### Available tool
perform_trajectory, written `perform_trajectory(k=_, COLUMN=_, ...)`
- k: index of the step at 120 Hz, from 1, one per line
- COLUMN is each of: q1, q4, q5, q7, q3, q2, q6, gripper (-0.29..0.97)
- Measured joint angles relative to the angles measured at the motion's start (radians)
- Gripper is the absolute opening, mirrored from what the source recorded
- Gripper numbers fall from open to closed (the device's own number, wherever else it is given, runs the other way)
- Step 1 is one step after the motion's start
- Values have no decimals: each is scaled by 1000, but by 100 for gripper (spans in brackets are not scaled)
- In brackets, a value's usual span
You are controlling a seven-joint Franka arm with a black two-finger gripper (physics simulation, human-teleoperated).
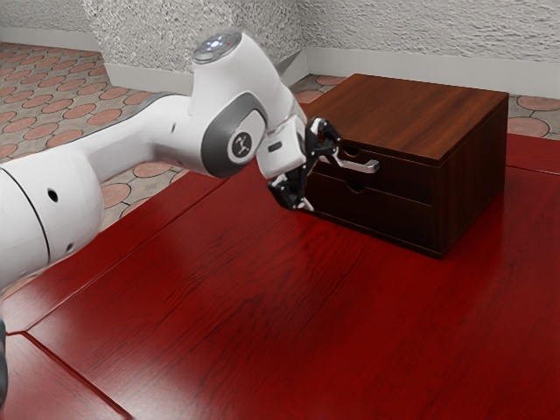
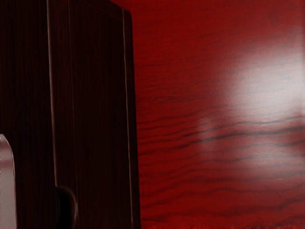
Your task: Pull the drawer handle with one arm to open the drawer
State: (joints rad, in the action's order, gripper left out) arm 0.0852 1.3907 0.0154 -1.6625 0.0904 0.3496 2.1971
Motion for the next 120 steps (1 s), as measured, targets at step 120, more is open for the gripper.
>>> perform_trajectory(k=120, q1=13, q4=-139, q5=-36, q7=-29, q3=3, q2=122, q6=-3, gripper=68)
